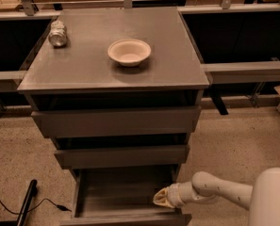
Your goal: Open bottom drawer
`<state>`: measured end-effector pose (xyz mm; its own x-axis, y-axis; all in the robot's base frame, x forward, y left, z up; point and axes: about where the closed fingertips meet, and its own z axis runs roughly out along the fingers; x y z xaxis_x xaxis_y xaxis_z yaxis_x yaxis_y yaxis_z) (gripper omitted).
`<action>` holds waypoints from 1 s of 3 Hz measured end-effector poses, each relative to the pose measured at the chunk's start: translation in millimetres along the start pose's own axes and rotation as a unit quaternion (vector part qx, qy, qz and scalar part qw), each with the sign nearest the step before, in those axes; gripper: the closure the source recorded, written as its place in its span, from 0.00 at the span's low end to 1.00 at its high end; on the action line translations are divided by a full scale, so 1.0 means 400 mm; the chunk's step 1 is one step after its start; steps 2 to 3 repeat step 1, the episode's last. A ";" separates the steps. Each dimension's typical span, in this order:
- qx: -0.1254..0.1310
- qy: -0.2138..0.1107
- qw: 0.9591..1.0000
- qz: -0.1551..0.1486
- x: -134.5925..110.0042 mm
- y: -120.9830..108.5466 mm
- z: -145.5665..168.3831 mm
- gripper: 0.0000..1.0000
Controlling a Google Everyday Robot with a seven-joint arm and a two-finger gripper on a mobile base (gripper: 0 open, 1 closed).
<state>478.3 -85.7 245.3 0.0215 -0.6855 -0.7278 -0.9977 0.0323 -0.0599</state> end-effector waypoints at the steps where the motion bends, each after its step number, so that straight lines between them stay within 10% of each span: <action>1: -0.008 0.001 1.000 0.003 0.003 0.009 0.012 0.75; 3: -0.008 0.001 1.000 0.003 0.003 0.009 0.012 0.75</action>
Offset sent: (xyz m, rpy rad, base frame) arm 0.0000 0.0000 0.0000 0.0000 0.0000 0.0000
